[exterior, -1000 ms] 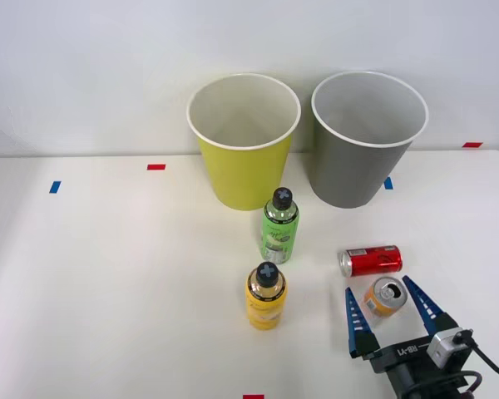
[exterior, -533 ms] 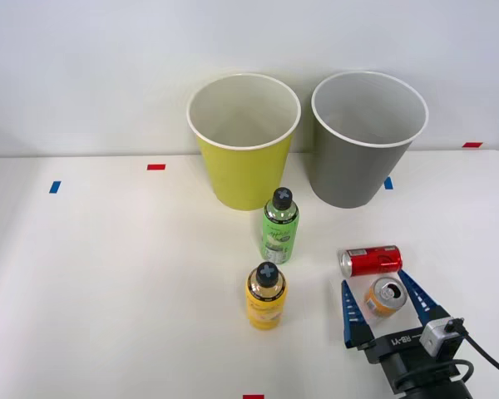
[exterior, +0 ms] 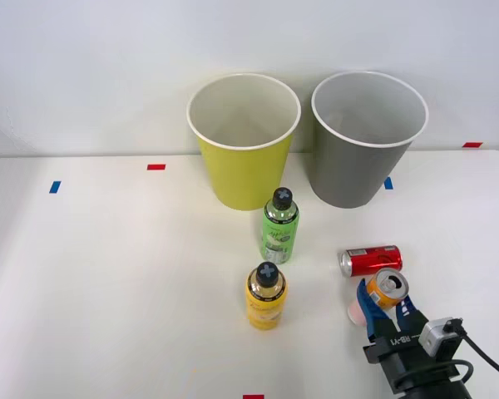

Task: Put cans in the gray bin, plastic bottles in the light green bin

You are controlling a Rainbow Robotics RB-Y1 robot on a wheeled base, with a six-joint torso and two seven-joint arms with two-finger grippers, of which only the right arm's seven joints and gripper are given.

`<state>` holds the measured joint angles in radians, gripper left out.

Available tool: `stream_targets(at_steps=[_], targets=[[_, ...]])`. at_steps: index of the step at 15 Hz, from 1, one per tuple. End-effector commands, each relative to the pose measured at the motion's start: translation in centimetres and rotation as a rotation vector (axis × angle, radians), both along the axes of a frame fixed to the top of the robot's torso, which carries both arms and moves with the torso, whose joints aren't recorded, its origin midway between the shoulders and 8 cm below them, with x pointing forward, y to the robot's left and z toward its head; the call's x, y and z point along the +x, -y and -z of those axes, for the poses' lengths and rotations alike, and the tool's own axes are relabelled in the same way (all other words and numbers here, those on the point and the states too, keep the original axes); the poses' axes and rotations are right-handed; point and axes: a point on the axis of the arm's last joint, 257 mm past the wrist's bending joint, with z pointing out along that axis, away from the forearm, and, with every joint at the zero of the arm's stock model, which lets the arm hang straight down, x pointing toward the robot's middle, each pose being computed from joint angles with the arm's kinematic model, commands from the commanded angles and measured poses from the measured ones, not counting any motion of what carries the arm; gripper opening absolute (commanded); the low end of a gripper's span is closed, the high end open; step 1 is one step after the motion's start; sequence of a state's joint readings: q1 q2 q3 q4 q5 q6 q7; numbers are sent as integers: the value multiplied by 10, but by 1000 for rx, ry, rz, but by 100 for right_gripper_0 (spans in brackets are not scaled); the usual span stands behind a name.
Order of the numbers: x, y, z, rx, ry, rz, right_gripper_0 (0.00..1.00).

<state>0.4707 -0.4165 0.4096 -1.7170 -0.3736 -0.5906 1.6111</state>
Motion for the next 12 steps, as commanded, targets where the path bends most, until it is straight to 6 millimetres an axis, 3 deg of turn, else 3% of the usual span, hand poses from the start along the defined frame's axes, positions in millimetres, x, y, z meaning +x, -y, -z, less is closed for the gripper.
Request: stream_targets(at_steps=[1,4,7,12], targets=[[0,1,-3,14,9,7,0],[-1,6,-20,27,45,22,0],[3,3,-58,38,62,9,0],[29,-5,-142,52,45,-8,0]])
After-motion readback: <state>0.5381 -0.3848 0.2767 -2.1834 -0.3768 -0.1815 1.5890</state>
